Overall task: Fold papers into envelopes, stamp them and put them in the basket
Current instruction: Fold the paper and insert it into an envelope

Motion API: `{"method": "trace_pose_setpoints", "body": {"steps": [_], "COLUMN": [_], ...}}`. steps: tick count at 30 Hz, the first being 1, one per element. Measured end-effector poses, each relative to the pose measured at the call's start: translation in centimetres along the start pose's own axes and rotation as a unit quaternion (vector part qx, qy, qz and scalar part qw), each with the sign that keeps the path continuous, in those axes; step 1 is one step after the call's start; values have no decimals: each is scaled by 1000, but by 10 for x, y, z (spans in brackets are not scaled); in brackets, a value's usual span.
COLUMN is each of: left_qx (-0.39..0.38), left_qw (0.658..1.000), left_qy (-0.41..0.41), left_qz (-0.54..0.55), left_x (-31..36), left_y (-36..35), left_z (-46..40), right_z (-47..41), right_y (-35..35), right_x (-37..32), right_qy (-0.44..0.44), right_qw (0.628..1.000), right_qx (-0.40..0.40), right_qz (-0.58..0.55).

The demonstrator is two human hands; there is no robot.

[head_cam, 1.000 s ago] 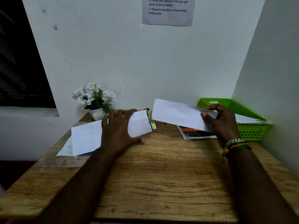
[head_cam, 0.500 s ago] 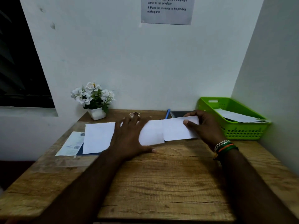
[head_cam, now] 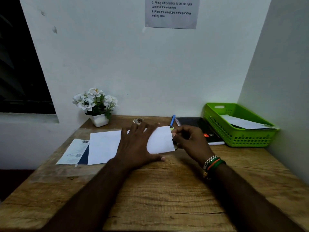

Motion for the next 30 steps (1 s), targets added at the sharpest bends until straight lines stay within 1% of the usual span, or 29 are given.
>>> {"method": "trace_pose_setpoints", "body": {"steps": [2, 4, 6, 8, 11, 12, 13, 16, 17, 18, 20, 22, 25, 30], "left_qx": [3, 4, 8, 8, 10, 10, 11, 23, 27, 30, 26, 20, 25, 28], "left_qw": [1000, 1000, 1000, 1000, 1000, 1000, 1000, 999, 999, 999, 999, 999, 1000, 999], "left_qy": [2, 14, 21, 21, 13, 14, 17, 25, 25, 23, 18, 16, 11, 11], "left_qz": [3, 10, 11, 10, 10, 11, 12, 27, 33, 36, 37, 33, 10, 24], "left_x": [-1, -6, -10, -8, -4, -4, -5, -7, -6, -5, -3, -1, 0, 1], "left_y": [0, 0, 0, 0, -2, -2, -2, 0, 0, -1, -2, -3, -6, -5], "left_z": [1, 0, 0, -1, -1, -1, 0, 1, 1, 1, 1, 0, -1, -2], "right_z": [1, 1, 1, 3, 7, 7, 7, 4, 4, 4, 5, 6, 4, 5], "right_y": [-4, 0, 4, 1, -8, -9, -8, 4, 7, 7, 3, -4, -6, -6], "right_x": [-3, -5, -7, -9, -9, -10, -11, -10, -9, -8, -6, -4, -2, -3], "right_qy": [11, 14, 21, 24, 14, 16, 20, 9, -12, -40, -99, -122, -88, -45], "right_qw": [1000, 1000, 999, 999, 997, 997, 999, 997, 996, 996, 993, 990, 995, 998], "right_qx": [-9, 21, 35, -1, -70, -68, -46, 68, 85, 82, 41, 8, 23, 37], "right_qz": [-12, -19, 2, 26, -9, -15, -13, 24, 25, 9, -42, -68, -45, -23]}}
Point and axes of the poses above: each hand's wrist, its own z-axis away from the middle knuckle, its own y-axis out of the back of the hand, x = y × z, the point moved 3 cm from there along -z, towards the middle knuckle, and after that the axes turned 3 degrees about -x, right-handed, at the moved point
